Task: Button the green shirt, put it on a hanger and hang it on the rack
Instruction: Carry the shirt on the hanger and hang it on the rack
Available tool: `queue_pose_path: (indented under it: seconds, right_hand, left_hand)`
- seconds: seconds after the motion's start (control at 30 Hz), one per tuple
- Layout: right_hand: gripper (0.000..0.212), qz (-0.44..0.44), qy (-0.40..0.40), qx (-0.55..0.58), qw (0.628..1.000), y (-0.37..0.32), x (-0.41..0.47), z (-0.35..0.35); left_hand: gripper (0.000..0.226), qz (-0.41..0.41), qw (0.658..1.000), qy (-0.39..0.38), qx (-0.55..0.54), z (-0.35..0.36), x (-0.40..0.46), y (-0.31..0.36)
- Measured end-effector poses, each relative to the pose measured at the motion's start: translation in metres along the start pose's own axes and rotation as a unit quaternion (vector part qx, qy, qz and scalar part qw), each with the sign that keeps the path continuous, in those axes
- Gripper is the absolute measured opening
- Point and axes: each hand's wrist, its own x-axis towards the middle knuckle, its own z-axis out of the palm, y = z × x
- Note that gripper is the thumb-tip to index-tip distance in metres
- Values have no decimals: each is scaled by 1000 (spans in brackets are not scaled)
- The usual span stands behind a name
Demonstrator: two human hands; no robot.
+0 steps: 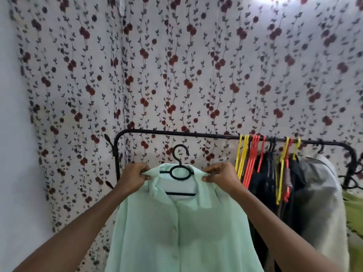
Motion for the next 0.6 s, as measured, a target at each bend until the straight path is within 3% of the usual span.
queue_pose_path:
  seconds: [0.23, 0.3, 0.4, 0.47, 0.6]
  right_hand:
    - [27, 43, 54, -6, 998, 22, 78, 47]
    - [28, 56, 73, -14, 996, 22, 99, 57]
    - [33, 69, 98, -24, 993, 16, 125, 68]
    - [33, 75, 107, -40, 991, 12, 138, 73]
    - [30, 85, 113, -70, 987, 3, 152, 80]
  left_hand:
    - [30, 42, 996, -73, 4, 37, 94, -52]
    - [48, 127, 991, -26, 19, 36, 113, -50]
    - [55, 261, 959, 93, 64, 28, 147, -30]
    - [61, 266, 951, 117, 111, 23, 168, -24]
    - [63, 233, 952, 59, 189, 28, 189, -33]
